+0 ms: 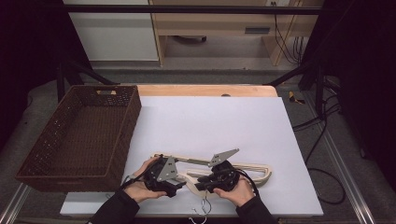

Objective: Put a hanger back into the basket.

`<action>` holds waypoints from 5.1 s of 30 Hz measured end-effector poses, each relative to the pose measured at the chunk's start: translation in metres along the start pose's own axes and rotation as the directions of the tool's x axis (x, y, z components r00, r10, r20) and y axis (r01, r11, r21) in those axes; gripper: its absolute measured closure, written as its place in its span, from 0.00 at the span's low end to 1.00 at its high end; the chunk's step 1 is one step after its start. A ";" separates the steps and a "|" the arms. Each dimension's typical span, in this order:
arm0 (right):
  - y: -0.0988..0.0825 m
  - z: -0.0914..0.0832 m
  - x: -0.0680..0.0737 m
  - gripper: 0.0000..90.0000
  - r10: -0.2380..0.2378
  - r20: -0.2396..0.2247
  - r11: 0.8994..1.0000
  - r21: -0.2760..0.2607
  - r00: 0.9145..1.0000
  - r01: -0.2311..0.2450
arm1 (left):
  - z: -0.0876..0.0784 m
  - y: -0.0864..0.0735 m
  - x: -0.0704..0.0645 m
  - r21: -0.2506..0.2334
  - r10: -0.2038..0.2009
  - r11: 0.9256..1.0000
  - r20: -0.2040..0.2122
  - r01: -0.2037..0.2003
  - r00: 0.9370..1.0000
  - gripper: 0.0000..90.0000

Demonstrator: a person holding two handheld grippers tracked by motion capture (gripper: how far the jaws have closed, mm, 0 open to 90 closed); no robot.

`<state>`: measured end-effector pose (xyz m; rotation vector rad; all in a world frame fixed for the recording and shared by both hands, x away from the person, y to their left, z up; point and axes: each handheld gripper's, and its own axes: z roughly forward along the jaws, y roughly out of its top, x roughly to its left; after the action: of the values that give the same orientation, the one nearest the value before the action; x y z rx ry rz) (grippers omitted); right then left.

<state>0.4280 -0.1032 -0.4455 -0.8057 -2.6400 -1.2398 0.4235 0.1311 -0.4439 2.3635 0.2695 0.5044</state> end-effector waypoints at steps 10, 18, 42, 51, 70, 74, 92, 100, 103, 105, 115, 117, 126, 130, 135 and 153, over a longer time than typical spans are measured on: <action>0.002 -0.004 0.000 0.81 0.007 -0.016 1.000 0.006 1.000 -0.007 | 0.012 0.001 -0.003 0.014 0.107 0.994 -0.028 -0.106 0.994 0.50; 0.003 -0.006 0.002 0.81 0.009 -0.019 1.000 0.003 1.000 -0.009 | 0.017 0.002 -0.004 0.052 0.165 0.985 -0.045 -0.163 0.985 0.64; 0.004 -0.008 0.002 0.80 -0.001 -0.029 1.000 -0.007 1.000 0.001 | 0.018 0.009 -0.020 0.082 0.316 0.948 -0.095 -0.309 0.944 0.78; 0.006 -0.032 0.002 0.73 -0.016 -0.004 0.992 -0.129 1.000 0.016 | 0.014 0.010 -0.017 0.067 0.306 0.952 -0.109 -0.300 0.946 0.84; -0.039 -0.141 -0.030 0.19 0.222 0.379 0.840 -0.542 0.899 0.021 | 0.007 0.023 0.009 0.073 0.217 0.975 -0.096 -0.211 0.971 0.91; -0.041 -0.139 -0.033 0.17 0.219 0.394 0.849 -0.528 0.893 0.025 | 0.005 0.025 0.016 0.067 0.197 0.979 -0.099 -0.191 0.975 0.93; -0.044 -0.142 -0.032 0.12 0.212 0.408 0.847 -0.530 0.888 0.042 | -0.026 0.018 0.045 -0.074 -0.135 0.989 -0.123 0.126 0.983 0.96; -0.046 -0.138 -0.033 0.07 0.212 0.436 0.852 -0.521 0.875 0.053 | -0.049 0.016 0.053 -0.164 -0.320 0.938 -0.083 0.304 0.944 0.96; -0.046 -0.139 -0.034 0.06 0.233 0.451 0.852 -0.521 0.861 0.043 | -0.056 0.017 0.052 -0.172 -0.335 0.933 -0.084 0.317 0.939 0.96; -0.047 -0.140 -0.035 0.05 0.240 0.453 0.853 -0.521 0.859 0.037 | -0.063 0.021 0.052 -0.180 -0.347 0.927 -0.078 0.329 0.935 0.96; -0.050 -0.142 -0.039 0.03 0.263 0.466 0.850 -0.527 0.845 0.026 | -0.122 0.041 0.049 -0.275 -0.354 0.907 -0.084 0.319 0.932 0.96; -0.050 -0.142 -0.039 0.03 0.263 0.467 0.849 -0.528 0.844 0.027 | -0.133 0.044 0.053 -0.282 -0.350 0.906 -0.086 0.314 0.933 0.96; -0.050 -0.142 -0.038 0.03 0.261 0.471 0.852 -0.522 0.843 0.028 | -0.164 0.044 0.082 -0.279 -0.368 0.900 -0.073 0.335 0.927 0.96; -0.050 -0.141 -0.038 0.03 0.258 0.471 0.855 -0.518 0.843 0.028 | -0.177 0.041 0.096 -0.267 -0.378 0.899 -0.074 0.347 0.923 0.96; -0.050 -0.141 -0.038 0.03 0.257 0.471 0.855 -0.518 0.844 0.029 | -0.193 0.032 0.115 -0.274 -0.391 0.892 -0.067 0.360 0.918 0.96; -0.049 -0.142 -0.037 0.03 0.259 0.472 0.853 -0.521 0.843 0.029 | -0.235 -0.037 0.171 -0.213 -0.428 0.897 -0.192 0.388 0.883 0.96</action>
<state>0.4181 -0.2505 -0.3973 -1.5804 -2.5749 -1.9656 0.4754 0.3534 -0.2602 2.0023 0.7874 0.5721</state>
